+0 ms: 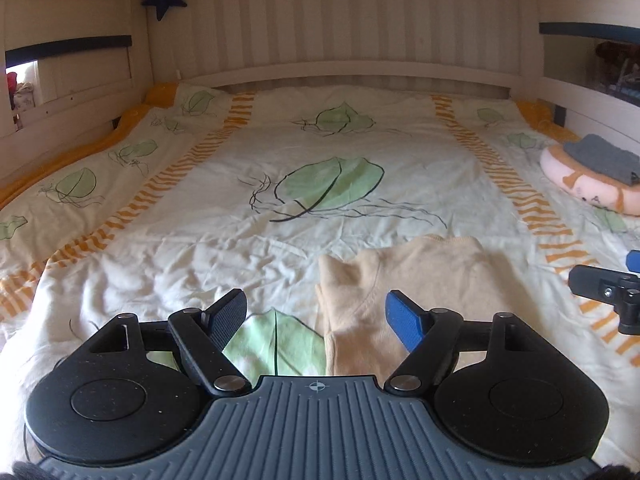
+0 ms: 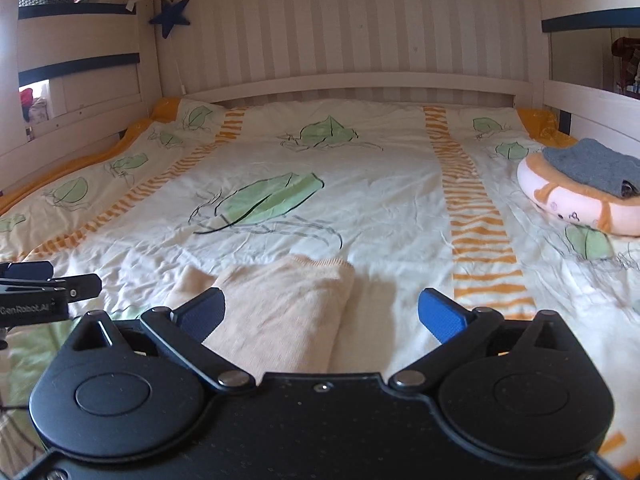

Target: Fold small clothes

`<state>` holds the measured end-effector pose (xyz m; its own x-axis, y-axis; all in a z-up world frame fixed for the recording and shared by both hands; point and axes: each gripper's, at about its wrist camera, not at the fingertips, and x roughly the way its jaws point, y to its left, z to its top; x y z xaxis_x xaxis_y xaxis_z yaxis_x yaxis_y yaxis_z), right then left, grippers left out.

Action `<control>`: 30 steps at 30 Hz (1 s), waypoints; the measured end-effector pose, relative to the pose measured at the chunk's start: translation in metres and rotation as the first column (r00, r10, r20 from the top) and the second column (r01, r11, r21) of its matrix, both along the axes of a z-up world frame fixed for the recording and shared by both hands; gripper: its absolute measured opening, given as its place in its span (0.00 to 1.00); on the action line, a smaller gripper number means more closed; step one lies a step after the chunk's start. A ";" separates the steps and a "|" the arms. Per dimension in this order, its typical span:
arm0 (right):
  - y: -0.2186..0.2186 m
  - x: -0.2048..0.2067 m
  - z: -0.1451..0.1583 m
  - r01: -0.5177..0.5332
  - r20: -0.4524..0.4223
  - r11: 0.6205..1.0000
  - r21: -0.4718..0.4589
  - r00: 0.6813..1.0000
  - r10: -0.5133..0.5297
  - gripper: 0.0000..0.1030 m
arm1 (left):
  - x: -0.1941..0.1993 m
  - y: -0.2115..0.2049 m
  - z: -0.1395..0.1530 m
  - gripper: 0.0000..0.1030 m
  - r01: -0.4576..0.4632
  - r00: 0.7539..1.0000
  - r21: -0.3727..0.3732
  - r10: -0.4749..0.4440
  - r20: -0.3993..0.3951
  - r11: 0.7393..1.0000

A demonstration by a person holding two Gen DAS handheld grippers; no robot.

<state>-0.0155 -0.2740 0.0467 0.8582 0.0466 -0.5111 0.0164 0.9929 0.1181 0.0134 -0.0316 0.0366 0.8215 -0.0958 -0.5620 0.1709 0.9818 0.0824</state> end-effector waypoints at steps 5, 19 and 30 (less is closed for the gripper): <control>0.002 -0.025 -0.005 -0.006 -0.046 0.998 0.069 0.999 0.009 1.00 | -0.014 0.001 -0.009 0.73 0.026 0.995 -0.064 -0.032 -0.090 0.998; 0.018 -0.050 -0.024 0.011 -0.109 0.999 0.044 0.994 -0.006 1.00 | -0.033 -0.003 -0.030 0.74 -0.004 0.983 -0.078 -0.011 -0.185 0.997; 0.020 -0.052 -0.025 0.010 -0.109 0.999 0.032 0.994 -0.007 1.00 | -0.030 -0.007 -0.031 0.86 -0.015 0.977 -0.027 0.009 -0.213 1.000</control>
<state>-0.0672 -0.2543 0.0213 0.7982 0.0578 -0.5996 0.0393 0.9883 0.1476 -0.0163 -0.0382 0.0061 0.6846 -0.1048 -0.7214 0.1695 0.9854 0.0177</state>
